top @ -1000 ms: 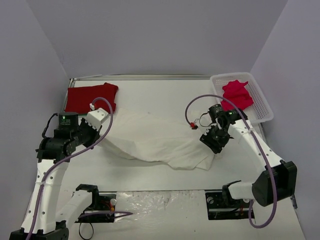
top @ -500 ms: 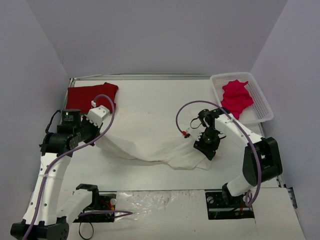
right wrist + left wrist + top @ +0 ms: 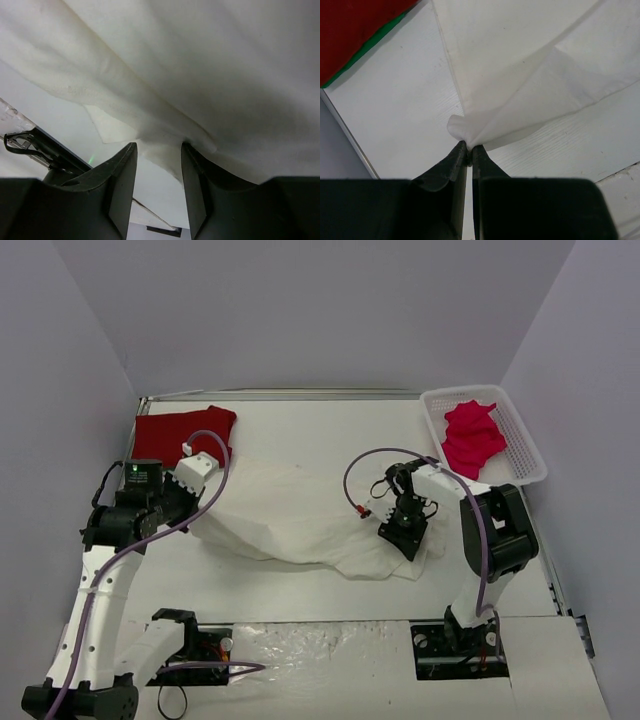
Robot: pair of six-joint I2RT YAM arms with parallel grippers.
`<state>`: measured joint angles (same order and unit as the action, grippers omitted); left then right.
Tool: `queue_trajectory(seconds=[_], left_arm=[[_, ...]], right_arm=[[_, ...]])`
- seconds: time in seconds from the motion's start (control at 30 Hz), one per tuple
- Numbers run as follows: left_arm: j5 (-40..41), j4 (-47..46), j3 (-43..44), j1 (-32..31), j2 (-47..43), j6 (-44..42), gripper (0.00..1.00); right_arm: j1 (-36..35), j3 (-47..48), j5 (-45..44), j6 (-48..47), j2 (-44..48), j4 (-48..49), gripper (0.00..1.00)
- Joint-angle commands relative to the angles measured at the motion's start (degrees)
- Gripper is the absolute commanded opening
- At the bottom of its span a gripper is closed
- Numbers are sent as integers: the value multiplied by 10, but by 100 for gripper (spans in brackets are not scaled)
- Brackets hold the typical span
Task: Fold and stack the t-shirts
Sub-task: Flatten out the tshirt
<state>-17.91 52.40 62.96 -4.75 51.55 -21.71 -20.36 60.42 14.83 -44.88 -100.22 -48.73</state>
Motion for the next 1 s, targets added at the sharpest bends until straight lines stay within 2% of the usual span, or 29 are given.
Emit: queue_trajectory(seconds=[0.0,0.1,0.2,0.23,0.27,0.5,0.97], left_arm=[[3,-11,1,4,-3,7,2],[4,-12,-6,4,-7,5,2],[3,-16,-10,4,-15,5,2],[4,-16,-9,4,-16,5,2],[3,-16,-9,5,-16,5,2],[-4,-14,-11,5,-22,5,2],[-12,-10,1,5,-29,11,2]], right_arm=[[-4,15,-1,2,-13,-7,36],[-4,13,-2,8,-24,1,34],[-4,14,-4,12,-36,7,20],[-4,14,-5,13,-38,9,7],[-4,14,-6,15,-42,10,0],[-4,18,-12,30,-13,9,0],[-1,79,-31,80,133,-4,0]])
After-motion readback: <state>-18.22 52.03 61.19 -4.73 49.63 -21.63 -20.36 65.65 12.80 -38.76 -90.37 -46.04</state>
